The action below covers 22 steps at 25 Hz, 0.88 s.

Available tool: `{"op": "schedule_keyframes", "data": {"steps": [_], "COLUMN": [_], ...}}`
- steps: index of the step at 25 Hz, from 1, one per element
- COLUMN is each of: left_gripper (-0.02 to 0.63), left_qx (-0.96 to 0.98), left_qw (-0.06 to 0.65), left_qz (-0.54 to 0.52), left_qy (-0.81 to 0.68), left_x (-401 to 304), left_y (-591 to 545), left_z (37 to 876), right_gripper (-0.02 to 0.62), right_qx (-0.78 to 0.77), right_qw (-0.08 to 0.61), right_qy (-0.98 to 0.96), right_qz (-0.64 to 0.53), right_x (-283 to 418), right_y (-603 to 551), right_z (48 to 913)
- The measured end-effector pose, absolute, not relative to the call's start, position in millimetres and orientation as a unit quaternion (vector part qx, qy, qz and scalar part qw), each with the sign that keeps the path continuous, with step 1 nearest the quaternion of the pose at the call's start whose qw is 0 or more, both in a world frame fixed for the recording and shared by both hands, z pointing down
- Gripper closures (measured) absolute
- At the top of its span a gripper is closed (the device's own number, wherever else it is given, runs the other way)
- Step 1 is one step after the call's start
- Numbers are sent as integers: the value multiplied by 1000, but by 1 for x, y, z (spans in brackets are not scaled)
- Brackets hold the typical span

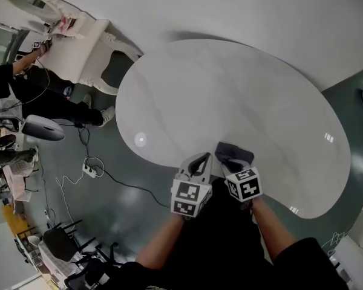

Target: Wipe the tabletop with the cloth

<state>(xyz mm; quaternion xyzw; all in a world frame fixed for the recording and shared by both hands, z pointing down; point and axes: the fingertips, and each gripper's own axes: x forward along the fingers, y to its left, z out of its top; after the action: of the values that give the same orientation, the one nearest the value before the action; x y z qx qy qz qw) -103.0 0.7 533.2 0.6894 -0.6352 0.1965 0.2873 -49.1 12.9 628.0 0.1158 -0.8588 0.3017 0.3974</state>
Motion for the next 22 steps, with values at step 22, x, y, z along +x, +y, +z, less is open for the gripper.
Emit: {"op": "schedule_keyframes", "data": {"steps": [22], "left_gripper": [598], "left_qx": [670], "left_qw": [287], "left_qz": [166], "left_qy": [-664], "left_x": [-304], "left_y": [94], "left_z": [539], "right_gripper": [554], "right_qx": [223], "right_qw": [375], "right_qy": [-843], "right_qz": [314], "right_x": [-210], "right_y": [53], "right_z": [630]}}
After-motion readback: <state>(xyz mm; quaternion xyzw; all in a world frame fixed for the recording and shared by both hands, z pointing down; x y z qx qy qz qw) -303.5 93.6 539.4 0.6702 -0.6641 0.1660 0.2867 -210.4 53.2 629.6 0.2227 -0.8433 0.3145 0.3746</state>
